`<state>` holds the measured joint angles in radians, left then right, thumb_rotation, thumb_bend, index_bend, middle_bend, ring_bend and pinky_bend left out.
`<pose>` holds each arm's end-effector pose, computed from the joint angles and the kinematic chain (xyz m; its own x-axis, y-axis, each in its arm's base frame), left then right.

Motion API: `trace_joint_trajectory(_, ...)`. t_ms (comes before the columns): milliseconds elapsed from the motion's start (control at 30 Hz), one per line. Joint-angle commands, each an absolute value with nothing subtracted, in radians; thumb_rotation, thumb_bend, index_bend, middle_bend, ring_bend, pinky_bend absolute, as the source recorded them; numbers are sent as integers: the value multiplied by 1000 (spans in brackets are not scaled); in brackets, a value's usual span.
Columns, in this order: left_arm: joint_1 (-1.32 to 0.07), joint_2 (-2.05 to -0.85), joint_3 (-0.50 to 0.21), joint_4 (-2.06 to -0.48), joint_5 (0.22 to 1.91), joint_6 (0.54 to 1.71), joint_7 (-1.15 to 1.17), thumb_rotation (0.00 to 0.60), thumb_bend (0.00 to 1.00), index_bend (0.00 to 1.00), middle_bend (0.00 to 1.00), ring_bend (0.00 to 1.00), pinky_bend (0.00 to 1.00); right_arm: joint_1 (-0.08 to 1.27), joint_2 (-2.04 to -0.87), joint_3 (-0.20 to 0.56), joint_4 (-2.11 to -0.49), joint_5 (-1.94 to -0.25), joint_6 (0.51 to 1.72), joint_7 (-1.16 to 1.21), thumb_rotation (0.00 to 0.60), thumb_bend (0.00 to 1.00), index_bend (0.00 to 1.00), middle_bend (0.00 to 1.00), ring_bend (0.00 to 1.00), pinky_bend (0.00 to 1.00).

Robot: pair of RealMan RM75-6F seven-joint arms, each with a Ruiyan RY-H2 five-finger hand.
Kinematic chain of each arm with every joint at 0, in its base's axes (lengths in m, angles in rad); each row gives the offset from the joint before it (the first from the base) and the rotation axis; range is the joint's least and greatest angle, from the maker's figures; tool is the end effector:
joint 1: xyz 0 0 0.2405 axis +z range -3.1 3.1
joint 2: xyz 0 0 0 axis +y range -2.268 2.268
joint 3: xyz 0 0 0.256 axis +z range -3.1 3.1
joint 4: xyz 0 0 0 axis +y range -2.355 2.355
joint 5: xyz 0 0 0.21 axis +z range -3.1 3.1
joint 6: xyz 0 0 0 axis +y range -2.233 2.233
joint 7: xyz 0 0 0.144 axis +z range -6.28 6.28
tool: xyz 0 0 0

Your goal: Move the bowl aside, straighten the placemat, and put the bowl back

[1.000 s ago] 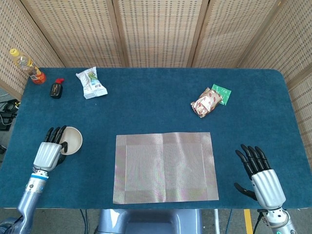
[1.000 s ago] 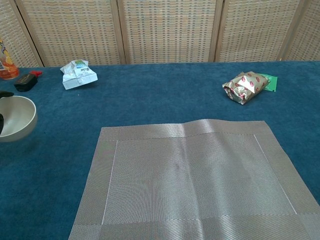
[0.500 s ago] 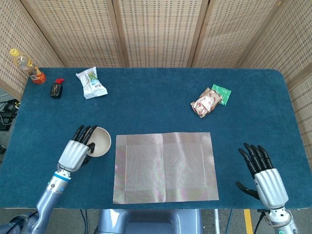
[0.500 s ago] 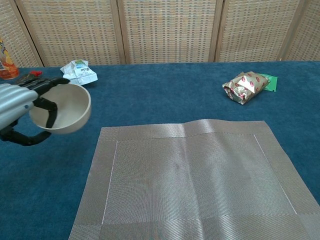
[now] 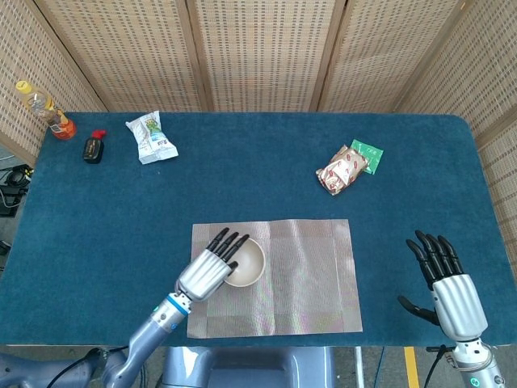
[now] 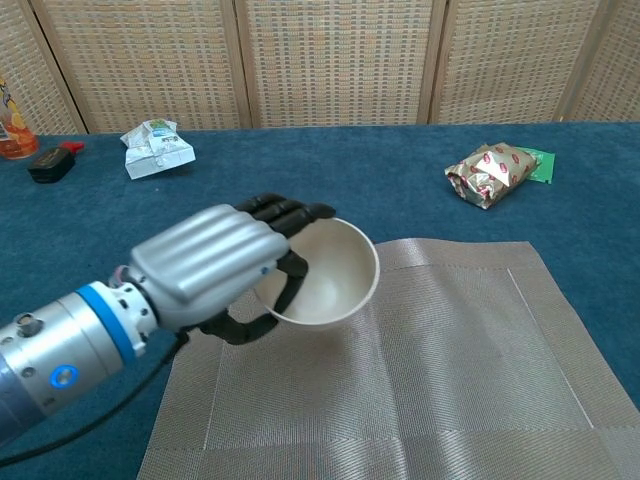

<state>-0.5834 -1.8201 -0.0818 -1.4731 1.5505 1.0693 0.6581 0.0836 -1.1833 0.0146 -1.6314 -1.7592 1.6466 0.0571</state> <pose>-0.0945 0.2403 -0.0882 0.5917 0.0166 0.8060 0.6043 -0.6709 -0.4298 -0.2617 -0.1663 0.1420 0.2454 0.0989 0.9644 -0.9258 -0.2712 0.2634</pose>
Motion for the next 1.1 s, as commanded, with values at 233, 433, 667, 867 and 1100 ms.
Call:
trace_joint_trajectory(233, -636, -1919, -123, -1444, 1433, 992, 755, 600, 495, 587, 0, 0, 0, 87, -1177, 15, -1631, -1758, 1642, 74, 600, 211, 28, 0, 0, 0)
trace_joint_trajectory(433, -643, -1934, -119, -1442, 1395, 989, 787, 600, 378, 511, 0, 0, 0, 85, -1174, 15, -1632, -1759, 1648, 84, 600, 211, 28, 0, 0, 0)
trace_joint_trajectory(667, -642, -1901, -105, -1482, 1376, 1004, 818, 600, 161, 261, 0, 0, 0, 85, -1175, 13, -1632, -1764, 1648, 78, 600, 211, 28, 0, 0, 0)
trace_joint_trajectory(867, -616, -1818, -100, -1569, 1396, 1074, 818, 600, 117, 130, 0, 0, 0, 85, -1179, 11, -1633, -1766, 1645, 74, 600, 211, 28, 0, 0, 0)
trace_joint_trajectory(1100, -529, -1647, -81, -1709, 1416, 1206, 769, 600, 118, 92, 0, 0, 0, 86, -1182, 13, -1631, -1760, 1640, 63, 600, 211, 32, 0, 0, 0)
